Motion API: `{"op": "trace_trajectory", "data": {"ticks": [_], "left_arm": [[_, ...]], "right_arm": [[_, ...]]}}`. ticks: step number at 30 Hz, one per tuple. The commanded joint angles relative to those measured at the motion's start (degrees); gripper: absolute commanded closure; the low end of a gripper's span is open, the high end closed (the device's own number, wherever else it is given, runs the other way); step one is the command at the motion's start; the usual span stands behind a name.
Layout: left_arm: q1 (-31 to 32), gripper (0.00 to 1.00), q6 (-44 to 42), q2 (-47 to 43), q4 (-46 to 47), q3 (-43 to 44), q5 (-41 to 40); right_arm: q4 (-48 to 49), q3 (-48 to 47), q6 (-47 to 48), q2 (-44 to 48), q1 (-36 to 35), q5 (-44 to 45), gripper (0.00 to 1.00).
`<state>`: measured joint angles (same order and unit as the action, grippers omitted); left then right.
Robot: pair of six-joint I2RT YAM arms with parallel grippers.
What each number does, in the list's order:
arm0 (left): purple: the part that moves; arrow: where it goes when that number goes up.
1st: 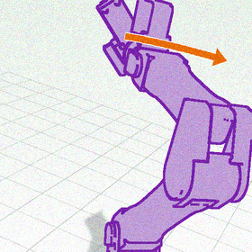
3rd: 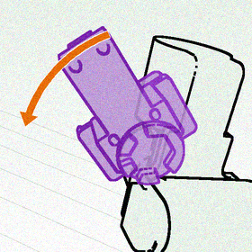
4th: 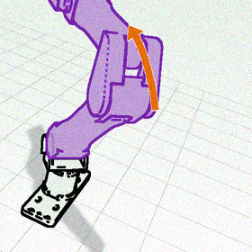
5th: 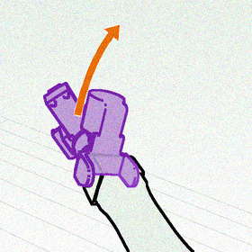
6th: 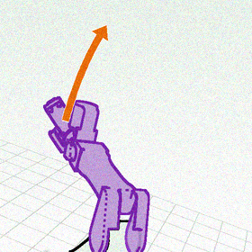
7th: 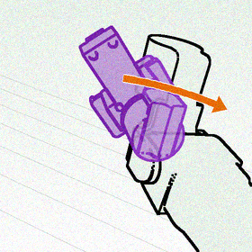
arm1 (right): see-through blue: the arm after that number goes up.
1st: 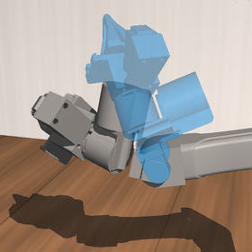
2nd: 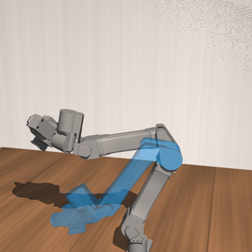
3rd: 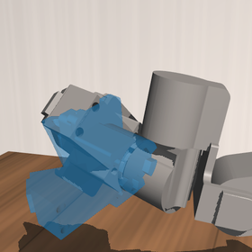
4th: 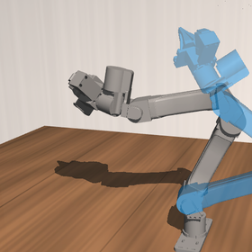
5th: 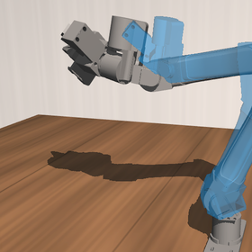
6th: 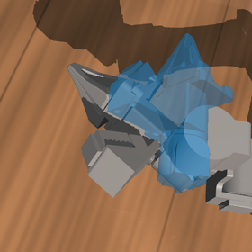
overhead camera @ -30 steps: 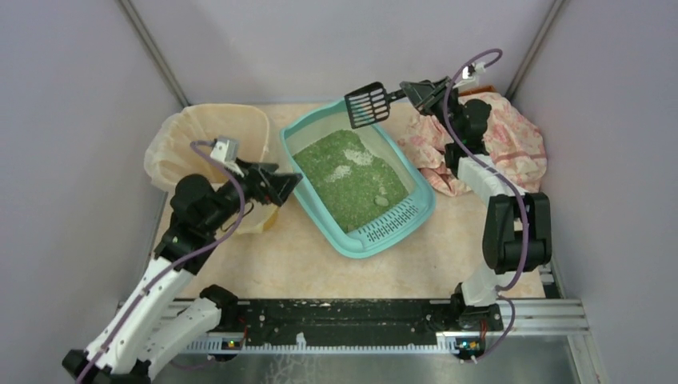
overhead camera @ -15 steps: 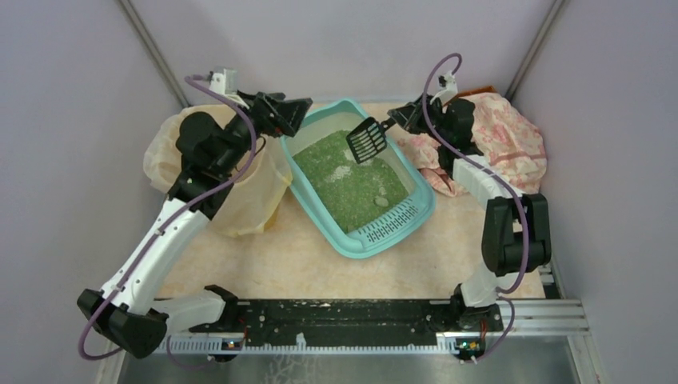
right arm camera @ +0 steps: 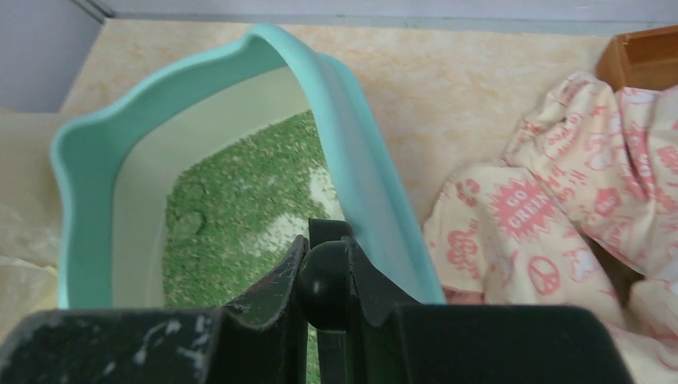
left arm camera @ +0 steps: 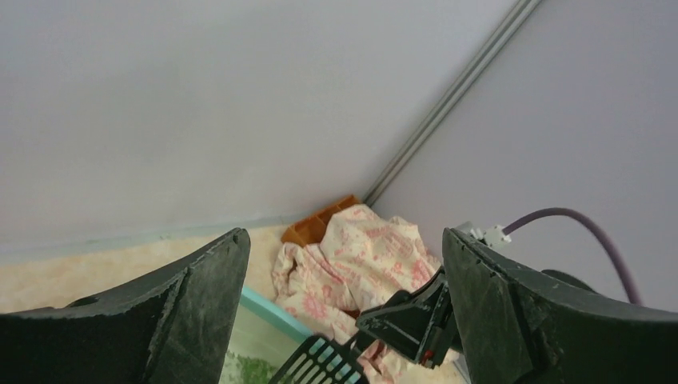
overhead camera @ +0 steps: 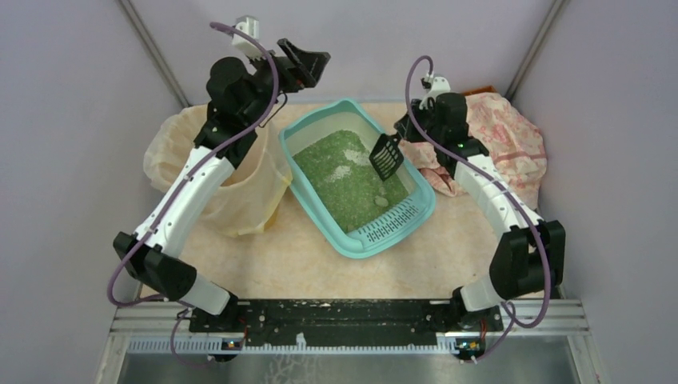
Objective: Clean the litter box
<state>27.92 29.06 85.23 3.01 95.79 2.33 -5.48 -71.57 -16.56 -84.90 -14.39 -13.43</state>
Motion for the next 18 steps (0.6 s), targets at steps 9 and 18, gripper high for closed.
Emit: {"op": "trace_trajectory", "data": {"ticks": [9, 18], "left_arm": [[0.3, 0.06, -1.7, 3.3, 0.7, 7.5, 5.0], [-0.5, 0.06, -3.3, 0.6, 0.7, 5.3, 7.9]], "right_arm": [[-11.1, 3.3, 12.6, 7.6, -1.4, 12.9, 1.0], [-17.5, 5.9, 13.6, 8.1, -7.9, 23.3, 1.0]]}}
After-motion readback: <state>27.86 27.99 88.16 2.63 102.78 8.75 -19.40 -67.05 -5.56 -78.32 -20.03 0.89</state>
